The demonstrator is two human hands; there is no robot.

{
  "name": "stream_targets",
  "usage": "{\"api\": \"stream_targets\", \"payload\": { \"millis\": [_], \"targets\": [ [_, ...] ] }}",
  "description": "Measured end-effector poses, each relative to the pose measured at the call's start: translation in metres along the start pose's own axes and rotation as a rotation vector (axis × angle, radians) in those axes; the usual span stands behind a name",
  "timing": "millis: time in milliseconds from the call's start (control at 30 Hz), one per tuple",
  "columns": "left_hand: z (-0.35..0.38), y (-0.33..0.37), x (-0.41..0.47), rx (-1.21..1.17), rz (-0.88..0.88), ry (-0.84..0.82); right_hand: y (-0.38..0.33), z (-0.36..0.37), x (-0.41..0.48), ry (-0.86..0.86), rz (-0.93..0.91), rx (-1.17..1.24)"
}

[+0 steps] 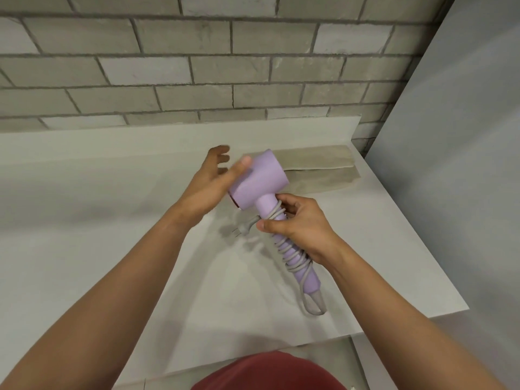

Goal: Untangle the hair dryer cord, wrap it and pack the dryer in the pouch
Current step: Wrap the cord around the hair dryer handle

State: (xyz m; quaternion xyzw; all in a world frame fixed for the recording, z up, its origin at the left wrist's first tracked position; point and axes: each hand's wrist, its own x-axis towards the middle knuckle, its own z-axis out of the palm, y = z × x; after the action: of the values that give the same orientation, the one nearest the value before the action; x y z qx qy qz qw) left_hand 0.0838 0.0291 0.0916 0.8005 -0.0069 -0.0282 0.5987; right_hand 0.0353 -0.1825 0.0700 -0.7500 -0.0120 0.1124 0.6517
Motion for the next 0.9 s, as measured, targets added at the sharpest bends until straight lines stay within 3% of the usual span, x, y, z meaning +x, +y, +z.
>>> {"api": "stream_targets", "payload": {
  "millis": [100, 200, 300, 400, 667, 900],
  "targets": [
    [-0.001, -0.023, -0.019, -0.223, -0.238, 0.071, 0.008, 0.001, 0.003, 0.076, 0.024, 0.062],
    [0.004, -0.045, -0.041, -0.407, -0.458, -0.123, 0.013, 0.008, 0.006, 0.129, 0.043, 0.142],
    [0.018, -0.054, -0.056, -0.559, -0.453, -0.197, 0.021, 0.022, 0.008, 0.138, 0.061, 0.154],
    [0.022, -0.057, -0.062, -0.664, -0.429, -0.054, 0.032, 0.037, 0.007, 0.116, 0.088, 0.139],
    [0.006, -0.071, -0.067, -0.515, -0.399, 0.201, 0.058, 0.080, 0.026, 0.077, 0.160, 0.069],
    [-0.016, -0.087, -0.049, -0.491, -0.449, 0.222, 0.069, 0.107, 0.052, 0.076, 0.222, 0.046]
  ]
}}
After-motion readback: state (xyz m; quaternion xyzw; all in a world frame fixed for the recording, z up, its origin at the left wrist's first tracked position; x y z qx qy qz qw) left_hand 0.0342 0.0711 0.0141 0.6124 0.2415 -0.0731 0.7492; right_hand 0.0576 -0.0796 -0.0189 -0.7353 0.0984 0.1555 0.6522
